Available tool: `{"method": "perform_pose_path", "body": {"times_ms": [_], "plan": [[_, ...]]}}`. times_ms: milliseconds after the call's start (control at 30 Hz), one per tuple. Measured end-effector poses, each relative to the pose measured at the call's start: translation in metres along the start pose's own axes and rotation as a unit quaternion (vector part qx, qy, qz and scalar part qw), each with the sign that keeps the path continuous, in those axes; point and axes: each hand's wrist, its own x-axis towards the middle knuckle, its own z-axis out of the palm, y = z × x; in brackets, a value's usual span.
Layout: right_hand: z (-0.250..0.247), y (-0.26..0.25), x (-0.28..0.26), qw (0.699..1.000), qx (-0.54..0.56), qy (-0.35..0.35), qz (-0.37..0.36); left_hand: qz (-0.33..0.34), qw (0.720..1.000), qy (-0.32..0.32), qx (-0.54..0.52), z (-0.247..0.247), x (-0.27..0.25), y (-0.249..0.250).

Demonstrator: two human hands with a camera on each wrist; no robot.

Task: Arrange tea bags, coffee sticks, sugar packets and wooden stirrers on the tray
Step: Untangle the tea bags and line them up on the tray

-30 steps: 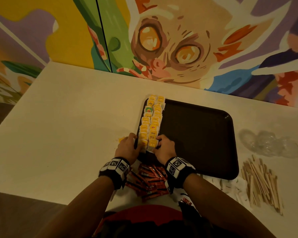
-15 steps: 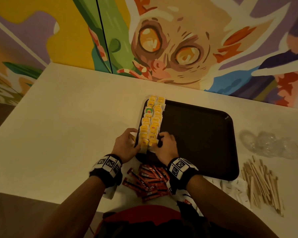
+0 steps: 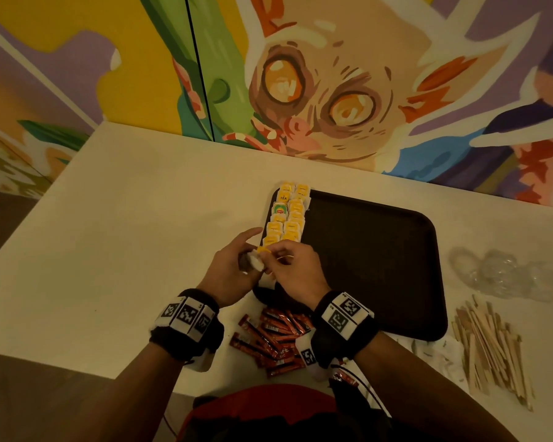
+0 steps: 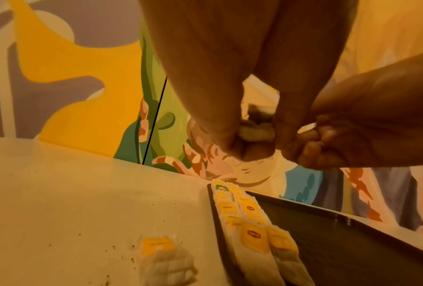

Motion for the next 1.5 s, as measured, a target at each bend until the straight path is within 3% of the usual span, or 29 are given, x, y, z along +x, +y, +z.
{"method": "perform_pose_path", "body": {"times_ms": [167,300,367,500,700,800,900,1000,1133,1333,1500], "plan": [[-0.006,-0.005,-0.001,0.997,0.076,0.026,0.008,-0.073,0.996,0.042,-0.038,-0.002,-0.006,0.002],[-0.012,-0.007,-0.005,0.995,0.079,0.037,-0.052,-0.158,0.957,0.082,-0.230,-0.006,-0.007,0.014],[-0.015,-0.009,-0.007,0.991,0.074,0.048,-0.098,-0.167,0.939,0.073,-0.291,-0.010,-0.006,0.021],[-0.016,-0.008,-0.010,0.979,0.056,0.076,-0.183,-0.108,0.972,0.062,-0.197,-0.013,-0.005,0.036],[-0.018,-0.006,-0.013,0.964,0.058,0.097,-0.241,-0.050,0.982,0.079,-0.164,-0.013,-0.003,0.038],[-0.020,-0.012,-0.018,0.973,0.075,0.066,-0.206,-0.022,0.987,0.103,-0.120,-0.014,-0.001,0.040],[-0.026,-0.025,-0.024,0.981,0.167,0.018,-0.101,0.016,0.991,0.100,-0.085,-0.018,0.000,0.042],[-0.032,-0.032,-0.017,0.976,0.218,0.021,-0.020,0.057,0.994,0.080,-0.040,-0.021,0.000,0.046],[-0.033,-0.034,-0.010,0.986,0.158,0.017,-0.055,0.070,0.995,0.076,-0.010,-0.021,0.000,0.053],[-0.036,-0.036,-0.014,0.983,0.160,0.028,-0.080,0.057,0.996,0.066,-0.027,-0.020,-0.001,0.064],[-0.043,-0.036,-0.017,0.993,0.072,0.029,-0.094,0.071,0.995,0.062,0.015,-0.023,0.001,0.061]]}}
